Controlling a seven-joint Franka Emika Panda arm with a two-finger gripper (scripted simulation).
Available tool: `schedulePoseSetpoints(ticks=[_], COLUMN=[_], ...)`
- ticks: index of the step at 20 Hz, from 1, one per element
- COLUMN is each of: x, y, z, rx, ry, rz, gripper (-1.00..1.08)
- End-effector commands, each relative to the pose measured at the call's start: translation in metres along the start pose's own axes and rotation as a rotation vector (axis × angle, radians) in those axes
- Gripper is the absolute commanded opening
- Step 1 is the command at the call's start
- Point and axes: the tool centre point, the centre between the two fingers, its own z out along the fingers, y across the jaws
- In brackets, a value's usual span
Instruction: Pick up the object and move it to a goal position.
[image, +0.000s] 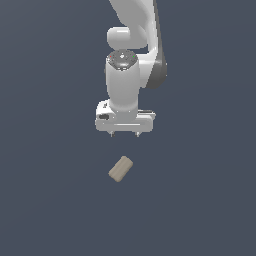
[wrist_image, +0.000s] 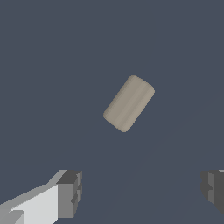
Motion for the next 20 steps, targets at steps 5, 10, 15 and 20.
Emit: schedulePoseSetpoints(ticks=[5,10,15,20], x=[0.004,0.009,0.010,0.016], y=[-0.008,-0.022,-0.020,-0.018], z=[-0.007,-0.022,-0.019,-0.009], rx=[0.008,0.023,0.022,0.024], ry=[0.010,0.029,0.026,0.022], rz=[-0.010,-0.036,-0.024,0.027], gripper=[1.00,1.00,1.00,1.00])
